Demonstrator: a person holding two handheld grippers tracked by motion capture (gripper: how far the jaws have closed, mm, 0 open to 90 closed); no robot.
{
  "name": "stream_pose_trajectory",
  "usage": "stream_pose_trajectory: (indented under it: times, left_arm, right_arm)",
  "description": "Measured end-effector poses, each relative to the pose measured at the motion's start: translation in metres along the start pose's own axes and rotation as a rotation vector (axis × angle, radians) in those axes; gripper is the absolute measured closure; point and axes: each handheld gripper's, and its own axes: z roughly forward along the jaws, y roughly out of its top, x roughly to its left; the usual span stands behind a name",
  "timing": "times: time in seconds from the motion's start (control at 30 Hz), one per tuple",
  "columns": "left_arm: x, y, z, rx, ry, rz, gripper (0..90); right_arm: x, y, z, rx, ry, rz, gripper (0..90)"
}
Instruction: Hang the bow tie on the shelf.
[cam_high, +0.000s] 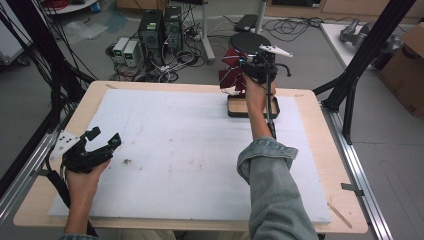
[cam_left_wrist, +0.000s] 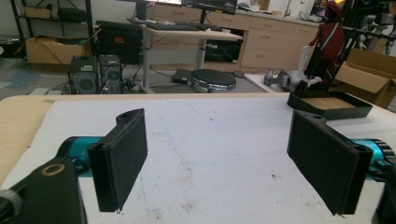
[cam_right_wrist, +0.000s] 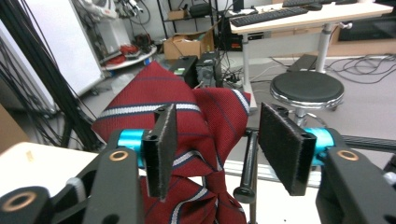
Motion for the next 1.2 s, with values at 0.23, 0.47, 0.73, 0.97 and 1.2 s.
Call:
stream_pose_trajectory:
  times: [0.23, 0.47, 0.73, 0.97, 1.2]
  left_arm:
    - [-0.001, 0.000, 0.000, -0.002, -0.004, -0.001, 20.3]
    - [-0.005, 0.001, 0.001, -0.004, -0.012, 0.005, 20.3]
    - [-0.007, 0.001, 0.002, -0.001, -0.013, 0.010, 20.3]
    - [-0.012, -0.002, -0.001, 0.014, -0.017, 0.024, 20.3]
    - [-0.015, -0.002, -0.003, 0.014, -0.018, 0.029, 20.3]
  right_arm:
    - [-0.012, 0.000, -0.022, -0.046, 0.018, 0.053, 32.4]
    - [-0.025, -0.004, -0.052, -0.083, 0.023, 0.056, 26.6]
    - [-0.039, -0.009, -0.090, -0.104, 0.001, 0.031, 15.2]
    - [-0.056, -0.018, -0.127, -0.139, 0.002, 0.044, 11.8]
    - [-0.062, -0.030, -0.150, -0.152, 0.011, 0.021, 11.8]
